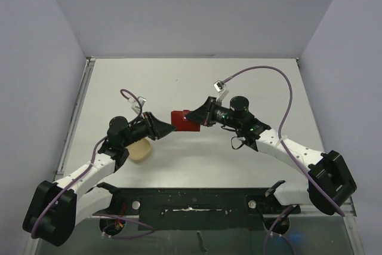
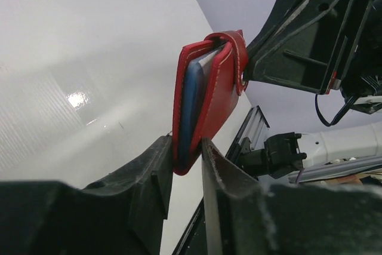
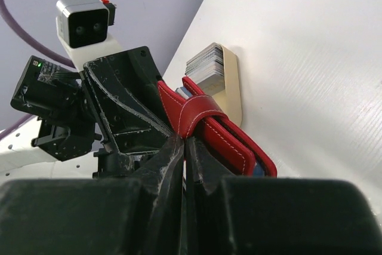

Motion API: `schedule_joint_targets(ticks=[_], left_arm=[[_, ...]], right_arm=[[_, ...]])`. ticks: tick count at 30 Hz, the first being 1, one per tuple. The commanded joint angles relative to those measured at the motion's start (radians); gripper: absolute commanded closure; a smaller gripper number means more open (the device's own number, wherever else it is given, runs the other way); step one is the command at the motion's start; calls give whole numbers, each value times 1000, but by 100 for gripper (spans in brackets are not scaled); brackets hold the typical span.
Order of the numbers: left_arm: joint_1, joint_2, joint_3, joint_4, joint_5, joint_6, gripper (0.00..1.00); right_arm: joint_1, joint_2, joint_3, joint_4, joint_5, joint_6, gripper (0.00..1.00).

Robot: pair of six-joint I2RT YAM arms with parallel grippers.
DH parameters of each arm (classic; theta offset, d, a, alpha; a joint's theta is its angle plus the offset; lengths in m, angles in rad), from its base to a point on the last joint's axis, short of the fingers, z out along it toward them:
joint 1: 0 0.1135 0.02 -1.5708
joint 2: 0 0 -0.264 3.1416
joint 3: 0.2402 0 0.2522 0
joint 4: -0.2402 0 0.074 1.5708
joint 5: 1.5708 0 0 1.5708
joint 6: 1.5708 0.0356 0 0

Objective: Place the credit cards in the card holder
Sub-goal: Open the card holder at the center of the board.

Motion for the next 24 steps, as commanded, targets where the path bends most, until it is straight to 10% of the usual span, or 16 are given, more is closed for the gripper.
schedule_joint_targets(ticks=[1,4,16,24], left_arm=[[-6,-1,60,32,-36,36,83],[-4,2,40,95,-20,31,100],[-7,-102,65,-140,-83,351,100],[-7,-74,184,-345,3,418,100]], right_arm=[[5,13,2,112,-33,27,100],[4,21,0,132,-47,42,100],[-53,0,-64,310,-128,269,100],[-53,-30,44,-122,-57,-250,42]])
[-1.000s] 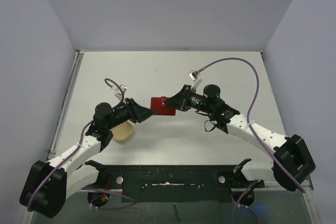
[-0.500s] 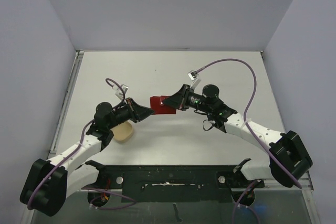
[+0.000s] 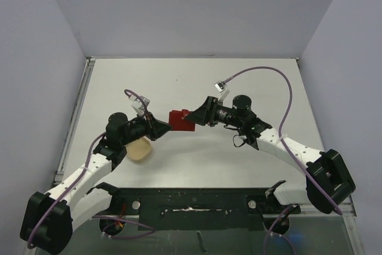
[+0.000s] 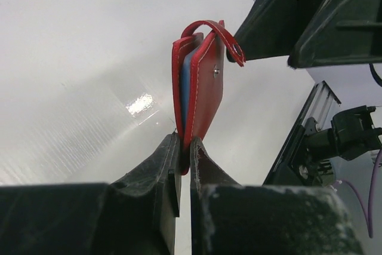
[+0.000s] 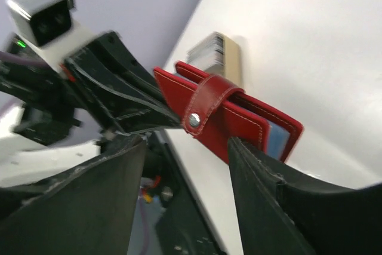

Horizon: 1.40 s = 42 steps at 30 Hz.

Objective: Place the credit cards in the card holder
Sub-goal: Open the card holder at the center of the board.

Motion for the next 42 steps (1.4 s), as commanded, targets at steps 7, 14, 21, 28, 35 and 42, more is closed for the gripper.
schedule_joint_targets(ticks=[7,14,21,28,35,42], left_arm=[[0,78,216,-252,167,10,100],[0,94,285,-365,217,-6,100],[0,60,273,-415,232,15,100],[0,33,260,-441,231,48,100],[0,28,261,-471,227,119,100],[-2,-28,199,-390,223,149,100]], right_arm=[[50,-140,-60,-83,202,-869,35],[148,-174,-131,7,219,-1254,30],[170,-109,-106,57,250,-1358,30],[220,-96,-75,43,258,-1403,30],[225,-159,-46,-23,269,-1364,30],[206,-196,2,-47,202,-1184,30]])
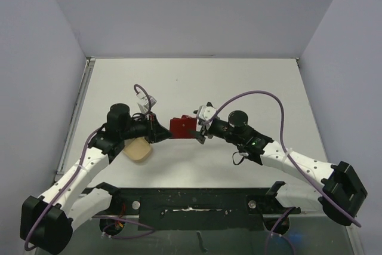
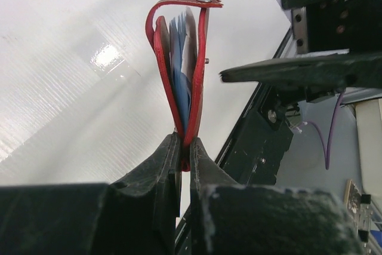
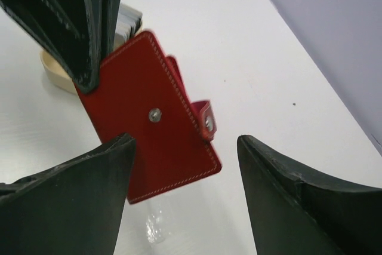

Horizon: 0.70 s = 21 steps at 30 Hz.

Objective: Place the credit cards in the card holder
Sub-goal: Open the card holder at the center of the board.

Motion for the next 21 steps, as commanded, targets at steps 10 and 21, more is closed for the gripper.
schedule_joint_targets(ticks=[10,21], left_arm=[[-10,-169,-147,237,51,188,100],[-12,-157,-144,244,79,203,100]], right_arm=[[-151,-59,210,-109,-244,402,29],[-53,-85,146,-153,-226,215,26]])
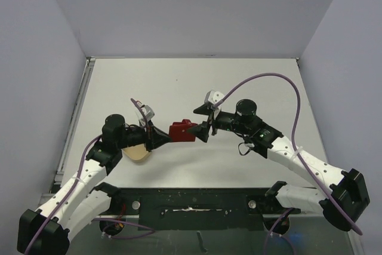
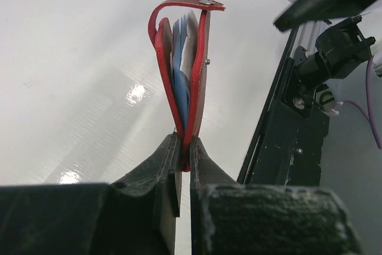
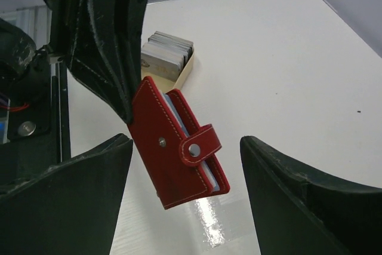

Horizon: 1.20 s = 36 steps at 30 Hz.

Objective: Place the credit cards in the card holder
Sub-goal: Open the card holder at the center of the board.

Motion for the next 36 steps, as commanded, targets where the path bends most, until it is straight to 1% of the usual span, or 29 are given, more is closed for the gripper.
schedule_joint_targets(ticks=[1,3,6,8,11,13,20,24,29,31,32,34,36], left_arm=[[-4,-6,16,75,40,31,100],[-4,-12,11,81,46,27,100],[-4,-14,5,87,64,27,100],[-4,-13,0,96,71,24,100],[-5,-13,-4,111,76,22,100],[-6,-15,-7,119,82,21,100],[-6,-13,-12,127,94,22,100],[-6,-11,-15,129,99,24,100],[-6,-10,-17,134,74,22,100],[-6,-11,-18,140,7,-4,100],[-6,-9,-15,139,-28,-24,99],[-6,-2,-6,142,-82,-60,79],[-6,6,-1,164,-130,-100,67]], right_arm=[[75,-38,-23,18,65,-119,26],[90,-29,-20,8,125,-146,26],[90,-12,-5,-3,160,-160,28],[90,-2,-2,-1,165,-172,29],[89,10,-3,9,161,-178,34],[86,16,-2,6,162,-179,42],[72,10,-17,12,137,-161,82],[62,10,-26,18,127,-147,100],[44,-8,-43,43,125,-103,100],[33,-11,-48,45,133,-74,100],[26,-12,-49,36,135,-61,100],[22,-14,-52,1,130,-45,100],[14,-15,-64,-25,132,-8,100]])
